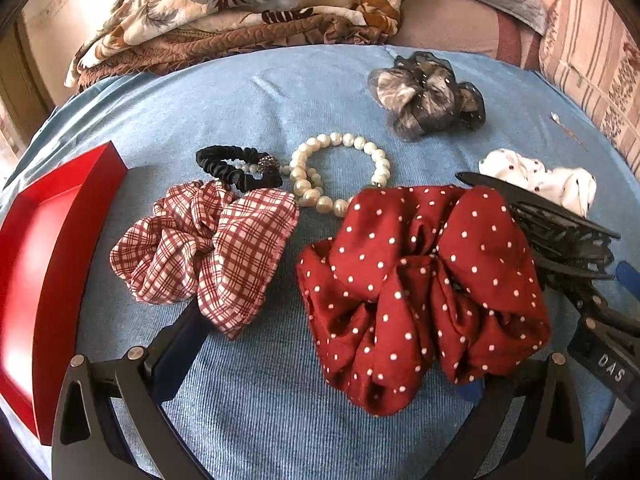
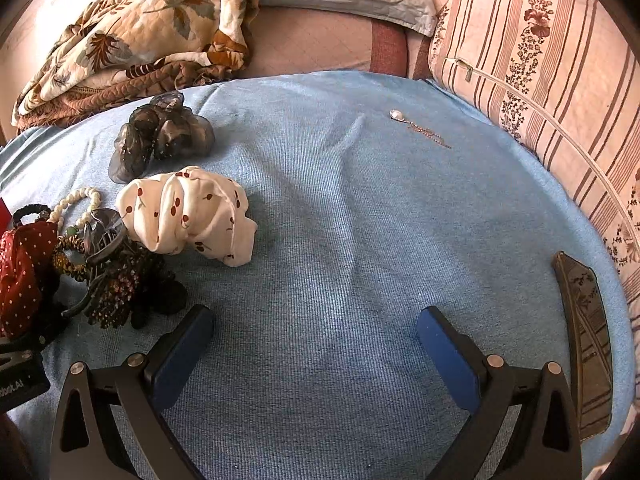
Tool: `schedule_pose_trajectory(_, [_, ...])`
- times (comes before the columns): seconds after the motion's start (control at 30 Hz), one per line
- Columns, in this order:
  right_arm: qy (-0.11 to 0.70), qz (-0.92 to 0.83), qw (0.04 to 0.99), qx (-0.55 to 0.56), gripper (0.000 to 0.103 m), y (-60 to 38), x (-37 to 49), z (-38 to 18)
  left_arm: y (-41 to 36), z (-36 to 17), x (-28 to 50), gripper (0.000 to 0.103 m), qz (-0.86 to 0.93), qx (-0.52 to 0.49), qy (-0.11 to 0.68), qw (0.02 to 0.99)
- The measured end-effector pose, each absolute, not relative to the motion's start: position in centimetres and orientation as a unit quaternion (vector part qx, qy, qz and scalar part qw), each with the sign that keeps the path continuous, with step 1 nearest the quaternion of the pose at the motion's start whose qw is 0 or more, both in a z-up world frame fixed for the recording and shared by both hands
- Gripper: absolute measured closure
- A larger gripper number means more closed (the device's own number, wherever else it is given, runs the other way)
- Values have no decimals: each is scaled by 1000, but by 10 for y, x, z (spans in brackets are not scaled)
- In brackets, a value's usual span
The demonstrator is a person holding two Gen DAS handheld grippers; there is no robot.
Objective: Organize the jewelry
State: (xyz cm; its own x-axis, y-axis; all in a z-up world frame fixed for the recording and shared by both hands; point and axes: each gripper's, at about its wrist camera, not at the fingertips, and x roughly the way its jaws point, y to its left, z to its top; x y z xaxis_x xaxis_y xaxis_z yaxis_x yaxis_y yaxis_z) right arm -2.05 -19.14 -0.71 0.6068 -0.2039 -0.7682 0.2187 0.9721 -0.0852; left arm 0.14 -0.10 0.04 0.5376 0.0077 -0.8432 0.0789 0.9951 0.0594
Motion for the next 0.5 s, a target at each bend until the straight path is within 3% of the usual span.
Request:
schedule_pose_trajectory(0.17, [431, -116, 894, 19, 0, -193, -21, -6, 13, 13, -19, 0, -38, 26, 480, 876])
schedule_pose_trajectory(0.5, [469, -87, 879, 16, 0, -178, -49, 2, 71, 87, -100, 0, 3, 7, 391, 920])
